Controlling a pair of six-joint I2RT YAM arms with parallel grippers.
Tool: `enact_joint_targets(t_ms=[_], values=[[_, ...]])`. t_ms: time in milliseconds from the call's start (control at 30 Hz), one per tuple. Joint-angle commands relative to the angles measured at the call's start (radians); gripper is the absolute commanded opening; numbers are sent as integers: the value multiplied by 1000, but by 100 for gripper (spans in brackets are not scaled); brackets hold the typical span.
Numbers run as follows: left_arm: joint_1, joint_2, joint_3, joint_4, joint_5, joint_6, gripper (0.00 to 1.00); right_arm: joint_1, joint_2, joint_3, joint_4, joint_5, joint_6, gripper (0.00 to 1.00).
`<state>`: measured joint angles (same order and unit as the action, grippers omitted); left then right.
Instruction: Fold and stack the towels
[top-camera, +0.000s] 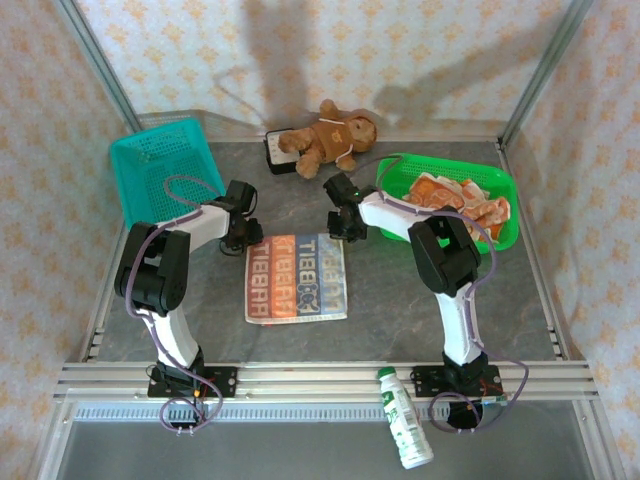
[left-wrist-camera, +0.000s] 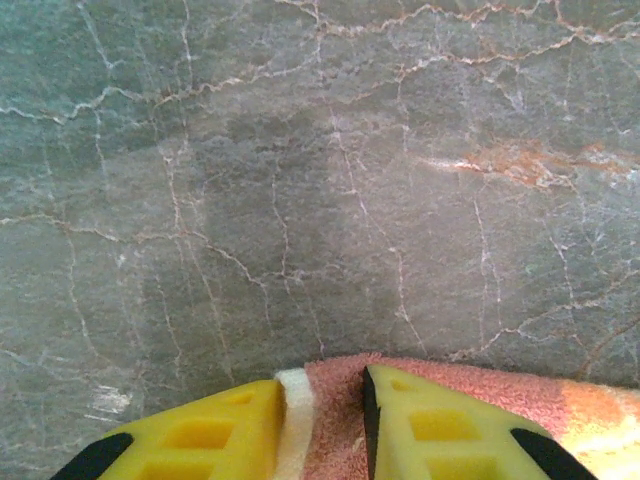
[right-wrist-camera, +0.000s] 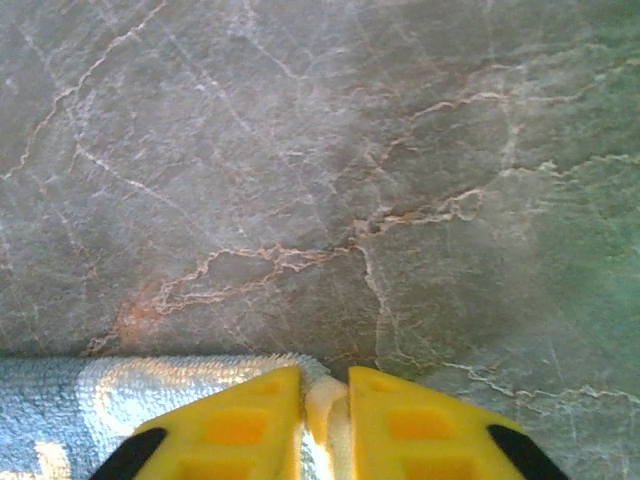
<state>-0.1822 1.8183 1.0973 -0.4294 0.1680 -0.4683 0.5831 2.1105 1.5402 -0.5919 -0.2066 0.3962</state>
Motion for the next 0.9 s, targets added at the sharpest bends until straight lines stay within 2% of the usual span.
enact_joint_targets(t_ms=[0,67,167,267,533,867], values=[[7,27,4,-14,-8,22,23,2,33,5,24,-13,-8,8],[6,23,0,-12,3,19,18,1,23,2,26,-10,-15,0],[6,-9,-6,-18,3,17,6,2,-4,-1,28,-7,-33,0],[7,-65,-13,-33,7,15,0,2,-52,-5,24,10,-56,0],[6,-244,-53,-43,26,-10,0,1,-190,-48,28,18,-111,0],[-18,-440,-241,21,19,-40,0,39,-376,-271,130,-2,-89,0]])
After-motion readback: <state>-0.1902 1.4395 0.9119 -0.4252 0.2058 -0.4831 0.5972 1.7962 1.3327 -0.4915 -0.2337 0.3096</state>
